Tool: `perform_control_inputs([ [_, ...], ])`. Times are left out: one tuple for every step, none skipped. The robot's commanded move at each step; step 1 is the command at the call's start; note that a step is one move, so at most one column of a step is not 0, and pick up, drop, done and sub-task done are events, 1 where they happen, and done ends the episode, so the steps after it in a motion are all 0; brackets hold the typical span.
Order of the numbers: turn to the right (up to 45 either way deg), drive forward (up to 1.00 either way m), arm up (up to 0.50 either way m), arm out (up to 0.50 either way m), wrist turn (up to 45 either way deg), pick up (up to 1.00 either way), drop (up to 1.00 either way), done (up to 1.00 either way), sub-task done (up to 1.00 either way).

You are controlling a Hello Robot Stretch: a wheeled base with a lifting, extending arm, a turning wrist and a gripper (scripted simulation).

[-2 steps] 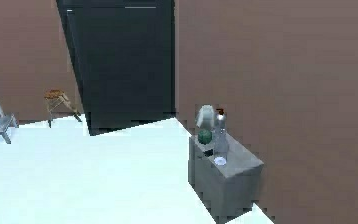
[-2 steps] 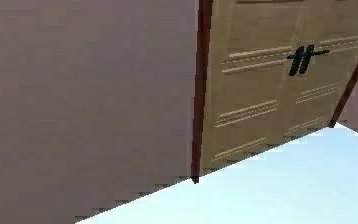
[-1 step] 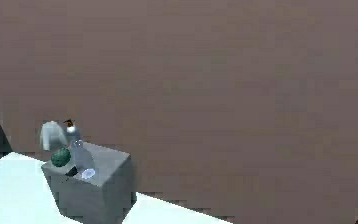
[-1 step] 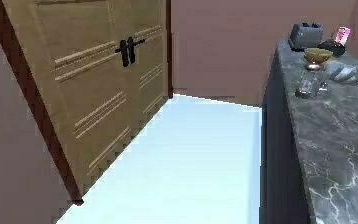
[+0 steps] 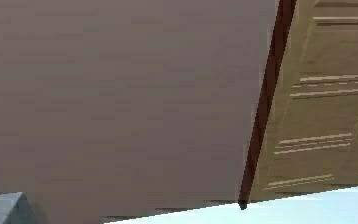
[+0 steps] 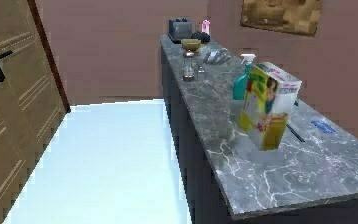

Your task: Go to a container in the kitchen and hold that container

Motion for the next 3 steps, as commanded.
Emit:
perform_control_inputs([
  [0.0,0.1,0.0,0.0,0.0,0.0,0.0,0.0,0.0],
  [21.0,0.0,0.0,0.0,0.0,0.0,0.0,0.0,0.0],
  [45.0,0.0,0.0,0.0,0.0,0.0,0.0,0.0,0.0],
])
